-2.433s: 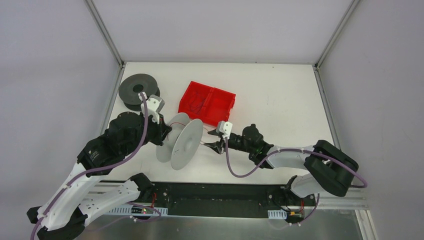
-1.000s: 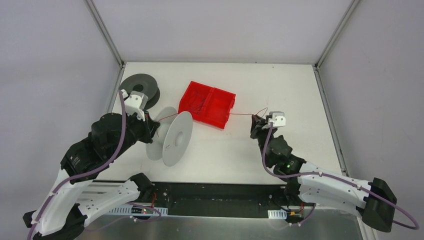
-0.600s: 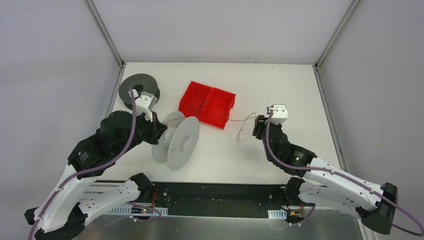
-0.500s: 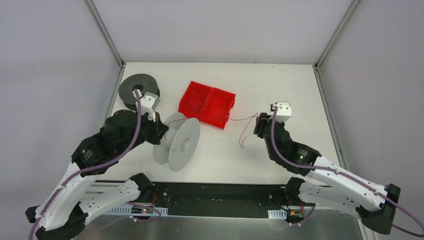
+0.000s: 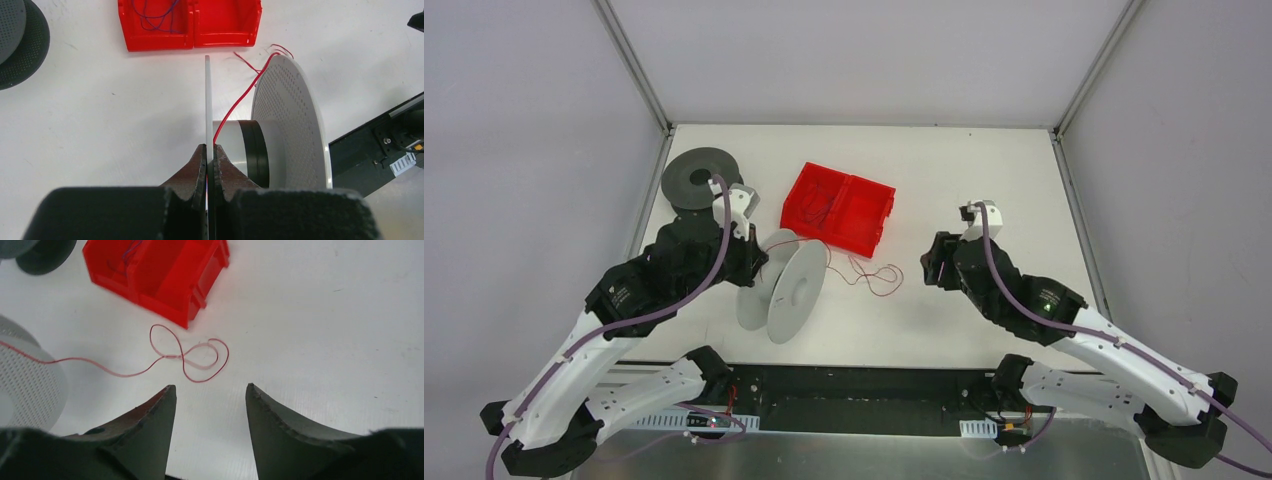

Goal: Wrap the cables
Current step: Wrap the cable around the cable reel.

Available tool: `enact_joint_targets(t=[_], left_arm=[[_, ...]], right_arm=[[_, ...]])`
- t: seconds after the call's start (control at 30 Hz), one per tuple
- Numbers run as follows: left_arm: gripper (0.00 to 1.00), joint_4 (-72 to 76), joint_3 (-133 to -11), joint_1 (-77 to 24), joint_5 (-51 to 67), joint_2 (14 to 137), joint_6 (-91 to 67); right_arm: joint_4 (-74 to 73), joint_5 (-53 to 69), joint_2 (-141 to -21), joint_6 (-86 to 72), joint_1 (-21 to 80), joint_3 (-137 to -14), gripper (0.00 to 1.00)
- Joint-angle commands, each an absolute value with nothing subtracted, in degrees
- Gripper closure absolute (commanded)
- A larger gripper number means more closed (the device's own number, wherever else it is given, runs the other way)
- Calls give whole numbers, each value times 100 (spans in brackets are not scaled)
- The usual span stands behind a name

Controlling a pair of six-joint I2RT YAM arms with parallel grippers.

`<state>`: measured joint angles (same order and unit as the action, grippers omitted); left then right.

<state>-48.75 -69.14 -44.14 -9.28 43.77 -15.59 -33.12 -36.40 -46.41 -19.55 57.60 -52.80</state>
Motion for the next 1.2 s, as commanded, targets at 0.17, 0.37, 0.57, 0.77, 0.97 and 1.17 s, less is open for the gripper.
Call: enact_joint_targets(t=[0.17, 0.37, 0.57, 0.77, 0.97, 1.17], left_arm=[[100, -4552, -6900, -4366, -144, 4277, -1695], [100, -4551, -6995, -4365, 405, 4186, -1755], [100, -4550, -7059, -4363, 545, 4196, -1811], [100, -4535, -7031, -4366, 369, 4079, -2000], [100, -4509, -7133, -4368, -117, 3986, -2338], [100, -4510, -7383, -4366, -503, 3799, -2338]], right_arm=[[418, -146, -3850, 757, 5745, -3248, 33], [2129, 885, -4863, 2762, 5734, -2775, 30], [2655, 1967, -6391, 3394, 5664, -3129, 29], [4442, 2023, -7261, 2936, 5635, -2883, 33], [6117, 2592, -8019, 2470, 5624, -2543, 34], [6228, 2928, -8196, 2622, 5629, -2453, 33]])
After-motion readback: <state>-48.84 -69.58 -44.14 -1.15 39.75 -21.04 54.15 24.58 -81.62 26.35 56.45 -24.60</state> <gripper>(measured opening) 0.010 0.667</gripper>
